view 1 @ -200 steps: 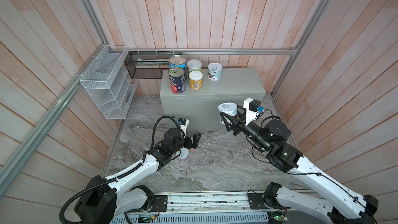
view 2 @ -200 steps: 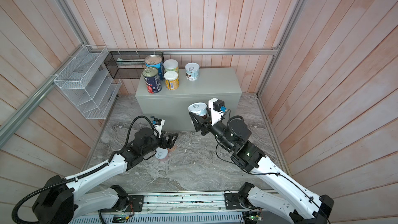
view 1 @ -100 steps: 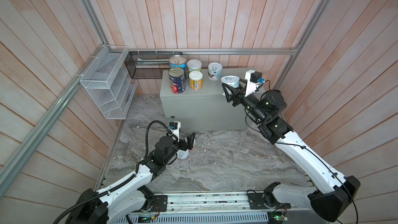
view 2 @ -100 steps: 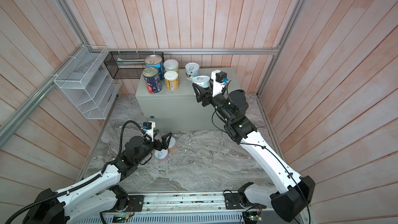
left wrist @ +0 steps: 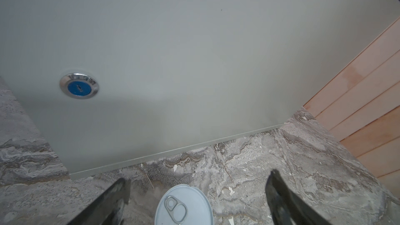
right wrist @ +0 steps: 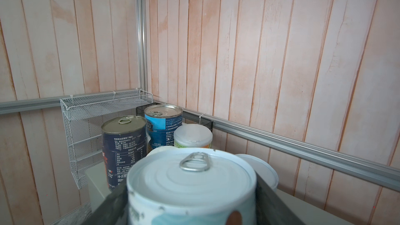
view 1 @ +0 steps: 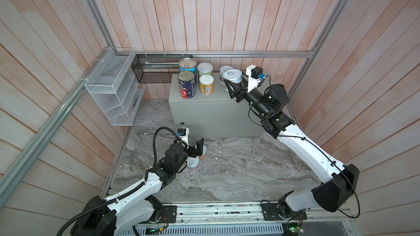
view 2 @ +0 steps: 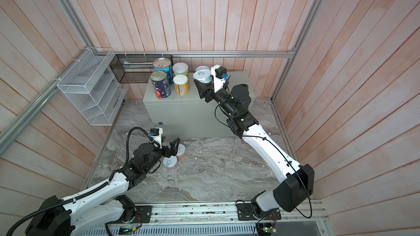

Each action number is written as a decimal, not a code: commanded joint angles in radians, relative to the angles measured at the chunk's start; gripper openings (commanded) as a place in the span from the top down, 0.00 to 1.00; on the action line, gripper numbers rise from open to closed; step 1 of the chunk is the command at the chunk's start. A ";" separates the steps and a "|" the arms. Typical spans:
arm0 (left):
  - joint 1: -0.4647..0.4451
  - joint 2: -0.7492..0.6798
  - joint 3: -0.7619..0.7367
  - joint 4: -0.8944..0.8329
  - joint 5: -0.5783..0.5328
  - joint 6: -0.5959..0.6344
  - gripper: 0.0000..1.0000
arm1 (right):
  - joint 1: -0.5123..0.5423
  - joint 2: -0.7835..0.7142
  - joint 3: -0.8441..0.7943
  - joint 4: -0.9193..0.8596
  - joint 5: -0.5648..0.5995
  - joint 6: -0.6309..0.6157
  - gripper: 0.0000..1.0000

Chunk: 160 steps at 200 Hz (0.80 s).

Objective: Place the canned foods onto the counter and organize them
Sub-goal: 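Lift the white-lidded can with the right gripper onto the cabinet top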

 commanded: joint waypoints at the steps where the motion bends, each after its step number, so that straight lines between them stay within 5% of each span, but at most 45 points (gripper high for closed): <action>1: 0.004 0.003 -0.008 0.013 -0.023 -0.015 0.00 | -0.004 0.024 0.054 0.122 -0.026 -0.043 0.52; 160: 0.004 0.046 0.006 -0.003 -0.042 -0.021 0.00 | -0.016 0.235 0.118 0.084 0.079 -0.212 0.51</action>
